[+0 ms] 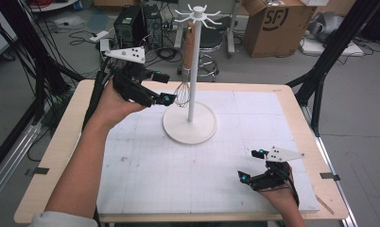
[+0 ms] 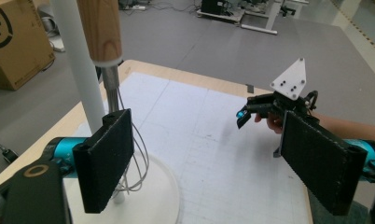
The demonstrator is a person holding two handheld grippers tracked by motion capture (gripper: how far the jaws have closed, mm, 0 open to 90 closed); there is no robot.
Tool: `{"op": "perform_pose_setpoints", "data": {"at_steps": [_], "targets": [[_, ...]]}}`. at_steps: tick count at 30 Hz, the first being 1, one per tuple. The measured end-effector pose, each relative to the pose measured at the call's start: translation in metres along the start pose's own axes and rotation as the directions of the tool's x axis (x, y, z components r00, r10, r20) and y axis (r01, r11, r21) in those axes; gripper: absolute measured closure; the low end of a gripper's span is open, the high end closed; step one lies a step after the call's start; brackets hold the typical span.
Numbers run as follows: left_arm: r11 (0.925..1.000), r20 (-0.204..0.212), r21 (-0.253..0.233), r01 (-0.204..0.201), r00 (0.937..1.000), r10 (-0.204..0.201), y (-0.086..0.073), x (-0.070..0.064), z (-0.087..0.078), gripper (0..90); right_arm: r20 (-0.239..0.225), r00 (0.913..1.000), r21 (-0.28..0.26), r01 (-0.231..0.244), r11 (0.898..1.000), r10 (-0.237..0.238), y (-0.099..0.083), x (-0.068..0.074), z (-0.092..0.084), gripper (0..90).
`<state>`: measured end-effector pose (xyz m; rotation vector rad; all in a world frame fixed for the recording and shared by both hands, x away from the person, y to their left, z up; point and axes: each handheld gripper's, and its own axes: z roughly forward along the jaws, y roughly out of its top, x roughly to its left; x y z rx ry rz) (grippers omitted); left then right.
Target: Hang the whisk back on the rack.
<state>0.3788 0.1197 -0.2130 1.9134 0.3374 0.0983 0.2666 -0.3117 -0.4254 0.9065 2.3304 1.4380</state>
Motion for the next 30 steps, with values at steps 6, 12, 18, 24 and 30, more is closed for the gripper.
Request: {"op": "perform_pose_setpoints", "data": {"at_steps": [6, 12, 18, 24, 30], "targets": [[1.0000, 0.011, -0.002, 0.004, 0.9999, -0.004, -0.015, -0.006, -0.007, 16.9, 0.002, 1.0000, 0.000, 0.005, 1.000, -0.005, 0.000, 0.000, 0.000, 0.4], [1.0000, 0.011, -0.005, 0.001, 0.9999, -0.001, -0.030, -0.013, -0.011, 15.3, 0.006, 0.9999, 0.001, 0.010, 1.000, -0.010, 0.000, 0.000, 0.000, 0.4], [0.9996, 0.000, -0.028, 0.000, 1.0000, 0.000, -0.042, -0.019, -0.018, 11.8, 0.003, 1.0000, 0.001, 0.006, 1.000, -0.006, 0.000, 0.001, 0.001, 0.4], [0.9984, -0.014, -0.054, 0.019, 0.9997, -0.020, -0.058, -0.022, -0.024, 6.8, 0.001, 1.0000, 0.002, 0.005, 1.000, -0.005, 0.000, 0.001, 0.001, 0.4], [0.9986, -0.020, -0.042, 0.034, 0.9992, -0.035, -0.070, -0.025, -0.020, 5.9, 0.002, 1.0000, 0.002, 0.005, 1.000, -0.005, 0.000, 0.001, 0.001, 0.4]]}}
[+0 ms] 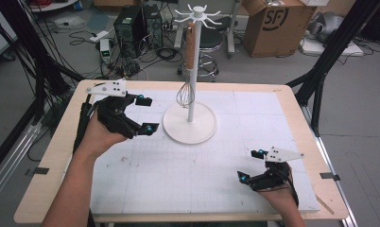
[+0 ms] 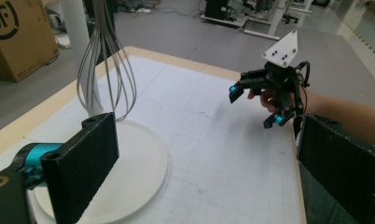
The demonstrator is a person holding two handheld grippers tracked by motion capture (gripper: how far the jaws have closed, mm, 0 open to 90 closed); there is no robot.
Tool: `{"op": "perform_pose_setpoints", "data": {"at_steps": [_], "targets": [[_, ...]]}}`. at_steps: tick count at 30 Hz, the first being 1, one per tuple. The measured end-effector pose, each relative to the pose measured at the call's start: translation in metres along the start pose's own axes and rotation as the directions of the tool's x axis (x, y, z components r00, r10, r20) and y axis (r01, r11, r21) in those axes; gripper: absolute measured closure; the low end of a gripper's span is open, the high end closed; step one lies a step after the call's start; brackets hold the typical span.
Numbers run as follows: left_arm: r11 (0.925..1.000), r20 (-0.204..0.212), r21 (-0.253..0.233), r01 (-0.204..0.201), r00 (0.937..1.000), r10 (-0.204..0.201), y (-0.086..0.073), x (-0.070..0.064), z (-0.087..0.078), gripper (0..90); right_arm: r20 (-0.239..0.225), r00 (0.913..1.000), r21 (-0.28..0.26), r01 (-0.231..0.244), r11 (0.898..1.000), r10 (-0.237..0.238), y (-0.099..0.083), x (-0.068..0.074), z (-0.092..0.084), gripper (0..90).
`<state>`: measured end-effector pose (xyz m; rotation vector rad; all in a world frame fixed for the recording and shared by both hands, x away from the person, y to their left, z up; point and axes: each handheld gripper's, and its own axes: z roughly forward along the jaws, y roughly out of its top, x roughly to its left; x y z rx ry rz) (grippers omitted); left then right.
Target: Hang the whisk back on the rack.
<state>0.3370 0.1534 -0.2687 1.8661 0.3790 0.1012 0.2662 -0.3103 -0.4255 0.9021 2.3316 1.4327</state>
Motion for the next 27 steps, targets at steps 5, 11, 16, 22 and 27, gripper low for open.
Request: {"op": "perform_pose_setpoints", "data": {"at_steps": [5, 11, 16, 22, 27], "targets": [[1.0000, -0.019, 0.008, 0.001, 0.9998, 0.000, -0.010, -0.004, 0.001, 2.2, 0.001, 1.0000, -0.003, -0.002, 1.000, 0.002, 0.000, 0.000, -0.001, 0.4], [0.9999, -0.054, 0.006, 0.010, 0.9985, -0.009, -0.030, -0.008, 0.001, 1.7, -0.001, 1.0000, 0.000, -0.003, 1.000, 0.003, 0.000, 0.000, 0.000, 0.4], [0.9989, -0.078, 0.043, 0.020, 0.9968, -0.016, -0.050, -0.012, 0.005, 1.6, 0.000, 1.0000, 0.000, -0.002, 1.000, 0.002, 0.000, 0.000, -0.001, 0.4], [0.9983, -0.078, 0.054, 0.023, 0.9968, -0.018, -0.069, -0.018, 0.005, 1.7, 0.004, 1.0000, -0.006, -0.003, 1.000, 0.003, 0.000, 0.000, -0.002, 0.4], [0.9990, -0.088, 0.025, 0.039, 0.9954, -0.036, -0.086, -0.021, -0.001, 1.7, 0.002, 1.0000, -0.001, -0.003, 1.000, 0.003, -0.001, -0.001, 0.000, 0.4]]}}
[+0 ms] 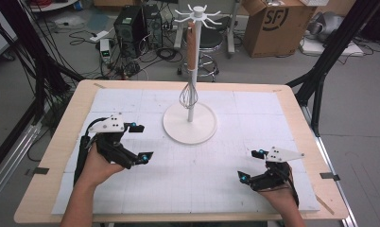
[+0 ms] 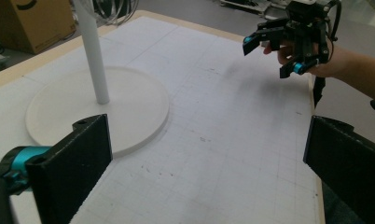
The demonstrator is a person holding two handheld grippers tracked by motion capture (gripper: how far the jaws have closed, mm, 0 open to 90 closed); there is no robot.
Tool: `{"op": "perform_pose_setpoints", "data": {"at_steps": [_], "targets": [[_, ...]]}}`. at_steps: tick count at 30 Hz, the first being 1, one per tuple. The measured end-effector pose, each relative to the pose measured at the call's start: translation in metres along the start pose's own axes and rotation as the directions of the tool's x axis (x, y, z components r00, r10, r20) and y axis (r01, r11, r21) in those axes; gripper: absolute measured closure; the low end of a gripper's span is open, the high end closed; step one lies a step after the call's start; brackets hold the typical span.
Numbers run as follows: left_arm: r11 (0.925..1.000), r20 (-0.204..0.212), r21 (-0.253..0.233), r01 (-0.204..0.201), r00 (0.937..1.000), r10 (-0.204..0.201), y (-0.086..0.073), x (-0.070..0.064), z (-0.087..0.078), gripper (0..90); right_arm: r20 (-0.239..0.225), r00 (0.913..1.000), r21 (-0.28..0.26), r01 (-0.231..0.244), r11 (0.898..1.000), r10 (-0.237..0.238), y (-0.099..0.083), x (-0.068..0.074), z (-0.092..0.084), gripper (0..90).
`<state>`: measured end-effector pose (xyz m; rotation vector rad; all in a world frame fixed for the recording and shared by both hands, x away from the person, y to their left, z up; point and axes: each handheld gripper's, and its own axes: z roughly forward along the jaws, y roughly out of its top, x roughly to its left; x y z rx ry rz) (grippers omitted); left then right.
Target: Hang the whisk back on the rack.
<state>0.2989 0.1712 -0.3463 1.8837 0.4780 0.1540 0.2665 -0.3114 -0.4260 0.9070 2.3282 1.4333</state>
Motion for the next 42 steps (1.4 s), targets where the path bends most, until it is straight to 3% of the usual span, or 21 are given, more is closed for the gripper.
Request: {"op": "perform_pose_setpoints", "data": {"at_steps": [4, 6, 10, 19, 42], "targets": [[0.9997, 0.003, -0.023, 0.005, 1.0000, -0.005, -0.009, -0.004, 0.001, 1.6, -0.001, 1.0000, -0.008, -0.003, 1.000, 0.003, 0.000, -0.001, -0.001, 0.4], [1.0000, -0.009, 0.006, -0.005, 1.0000, 0.005, -0.011, -0.005, 0.005, 1.6, -0.003, 1.0000, -0.010, -0.008, 1.000, 0.008, 0.001, -0.002, 0.000, 0.4], [0.9998, -0.006, 0.014, -0.010, 0.9999, 0.010, -0.014, -0.007, 0.009, 1.7, -0.007, 1.0000, -0.006, -0.004, 1.000, 0.004, 0.001, -0.002, 0.001, 0.4], [0.9999, -0.042, -0.004, 0.010, 0.9991, -0.010, -0.021, -0.001, 0.004, 1.7, -0.009, 0.9999, -0.024, -0.003, 1.000, 0.003, 0.001, -0.005, -0.002, 0.4], [0.9995, -0.043, 0.014, 0.028, 0.9987, -0.027, -0.034, 0.001, 0.010, 1.7, -0.003, 0.9999, -0.028, -0.014, 1.000, 0.014, 0.002, -0.005, -0.004, 0.4]]}}
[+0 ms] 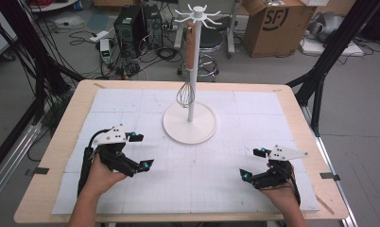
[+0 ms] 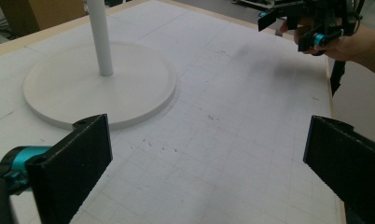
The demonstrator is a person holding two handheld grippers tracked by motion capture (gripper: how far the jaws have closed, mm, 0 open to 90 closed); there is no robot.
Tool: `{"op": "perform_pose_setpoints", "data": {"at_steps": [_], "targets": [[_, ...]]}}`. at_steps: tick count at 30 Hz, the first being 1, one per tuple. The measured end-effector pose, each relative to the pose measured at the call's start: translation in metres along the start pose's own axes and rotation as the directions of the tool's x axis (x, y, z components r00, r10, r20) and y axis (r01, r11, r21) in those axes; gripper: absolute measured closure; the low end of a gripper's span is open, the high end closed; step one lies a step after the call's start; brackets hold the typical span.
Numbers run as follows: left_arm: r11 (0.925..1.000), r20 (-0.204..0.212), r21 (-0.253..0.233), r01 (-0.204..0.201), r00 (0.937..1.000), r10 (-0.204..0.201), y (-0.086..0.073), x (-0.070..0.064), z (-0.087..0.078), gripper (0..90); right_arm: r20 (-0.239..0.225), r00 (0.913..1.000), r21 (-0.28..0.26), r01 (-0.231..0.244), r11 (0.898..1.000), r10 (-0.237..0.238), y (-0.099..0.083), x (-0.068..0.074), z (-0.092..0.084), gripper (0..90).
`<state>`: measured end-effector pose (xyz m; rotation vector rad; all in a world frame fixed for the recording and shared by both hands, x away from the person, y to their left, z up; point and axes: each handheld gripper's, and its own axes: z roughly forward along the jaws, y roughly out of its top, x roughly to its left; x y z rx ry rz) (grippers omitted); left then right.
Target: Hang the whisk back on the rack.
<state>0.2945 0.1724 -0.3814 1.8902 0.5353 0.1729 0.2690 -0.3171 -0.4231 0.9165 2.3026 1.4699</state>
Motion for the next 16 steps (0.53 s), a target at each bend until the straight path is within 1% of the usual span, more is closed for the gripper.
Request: {"op": "perform_pose_setpoints", "data": {"at_steps": [5, 11, 12, 13, 16], "targets": [[0.9999, -0.006, 0.013, 0.008, 0.9999, -0.008, -0.0022, 0.0016, 0.0004, 1.6, -0.004, 1.0000, 0.008, -0.003, 1.000, 0.003, -0.0002, 0.0002, 0.0015, 0.4], [0.9997, -0.006, 0.025, 0.008, 1.0000, -0.008, -0.0037, 0.0025, 0.0018, 1.7, -0.001, 1.0000, 0.000, 0.000, 1.000, 0.000, -0.0002, -0.0007, 0.0009, 0.4], [0.9996, -0.010, 0.024, 0.011, 0.9999, -0.011, -0.0039, 0.0026, 0.0019, 1.7, -0.001, 1.0000, 0.003, -0.003, 1.000, 0.003, -0.0002, -0.0006, 0.0009, 0.4], [0.9996, -0.011, 0.024, 0.015, 0.9998, -0.015, -0.0042, 0.0029, 0.0020, 1.7, -0.001, 1.0000, 0.005, 0.004, 1.000, -0.004, -0.0003, -0.0011, 0.0012, 0.4], [0.9995, -0.012, 0.029, 0.013, 0.9998, -0.013, -0.0048, 0.0050, 0.0026, 1.7, -0.002, 1.0000, 0.010, -0.002, 1.000, 0.002, -0.0004, -0.0005, 0.0013, 0.4]]}}
